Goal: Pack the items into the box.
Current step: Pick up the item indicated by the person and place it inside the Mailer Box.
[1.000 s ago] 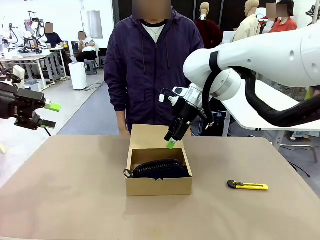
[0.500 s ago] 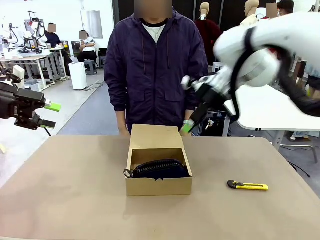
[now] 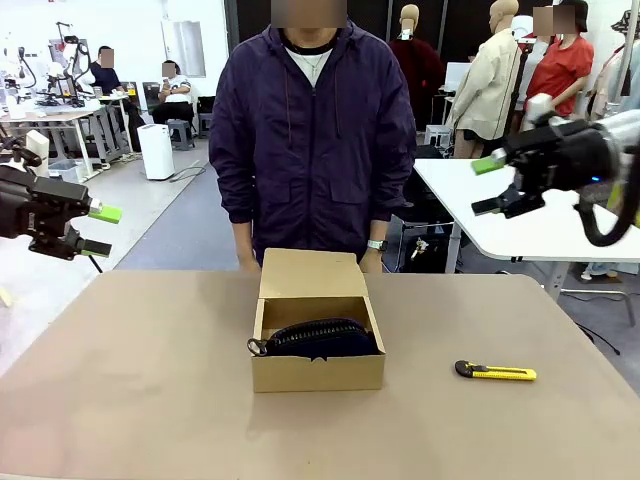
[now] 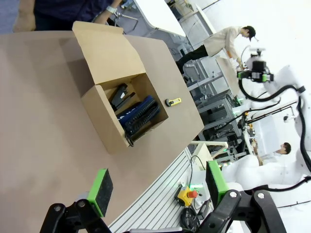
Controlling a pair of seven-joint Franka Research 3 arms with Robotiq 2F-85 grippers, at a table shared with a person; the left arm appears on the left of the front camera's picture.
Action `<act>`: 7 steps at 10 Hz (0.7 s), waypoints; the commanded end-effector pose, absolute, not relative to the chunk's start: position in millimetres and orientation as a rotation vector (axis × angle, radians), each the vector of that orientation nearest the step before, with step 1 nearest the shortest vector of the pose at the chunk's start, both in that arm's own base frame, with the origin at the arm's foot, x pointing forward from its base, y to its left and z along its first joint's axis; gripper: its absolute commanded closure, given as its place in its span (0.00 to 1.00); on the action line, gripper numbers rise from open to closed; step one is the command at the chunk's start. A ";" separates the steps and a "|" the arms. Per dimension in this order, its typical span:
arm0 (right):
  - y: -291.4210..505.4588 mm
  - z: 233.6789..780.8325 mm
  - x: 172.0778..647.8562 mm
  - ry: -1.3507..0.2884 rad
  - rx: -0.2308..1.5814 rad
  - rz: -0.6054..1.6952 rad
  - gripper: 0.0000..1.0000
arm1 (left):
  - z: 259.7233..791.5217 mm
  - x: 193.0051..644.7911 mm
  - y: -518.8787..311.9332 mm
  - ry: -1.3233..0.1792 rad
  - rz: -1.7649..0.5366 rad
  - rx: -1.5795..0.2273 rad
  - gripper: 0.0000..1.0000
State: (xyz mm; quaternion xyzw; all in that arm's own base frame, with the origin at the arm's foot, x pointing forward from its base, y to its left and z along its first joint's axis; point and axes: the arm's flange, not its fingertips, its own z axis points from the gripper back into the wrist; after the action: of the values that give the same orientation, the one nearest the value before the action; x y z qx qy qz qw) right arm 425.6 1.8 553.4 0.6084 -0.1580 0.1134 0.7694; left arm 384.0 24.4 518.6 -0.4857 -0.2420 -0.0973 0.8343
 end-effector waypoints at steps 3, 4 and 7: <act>-5.0 517.9 368.3 -0.636 1.478 -0.081 0.00 | 519.7 382.4 26.3 -0.509 -0.217 -1.032 0.00; -1.1 507.5 379.2 -0.645 1.300 -0.107 0.00 | 519.7 382.4 26.3 -0.509 -0.217 -1.032 0.00; -22.9 516.2 370.7 -0.559 1.489 -0.076 0.00 | 519.7 382.4 26.3 -0.509 -0.217 -1.032 0.00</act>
State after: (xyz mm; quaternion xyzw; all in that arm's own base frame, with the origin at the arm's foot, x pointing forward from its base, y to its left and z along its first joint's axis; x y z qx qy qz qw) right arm 367.2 -16.7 509.9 0.6551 -0.2596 -0.0356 0.7086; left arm 383.9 24.3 518.7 -0.4858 -0.2419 -0.0975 0.8343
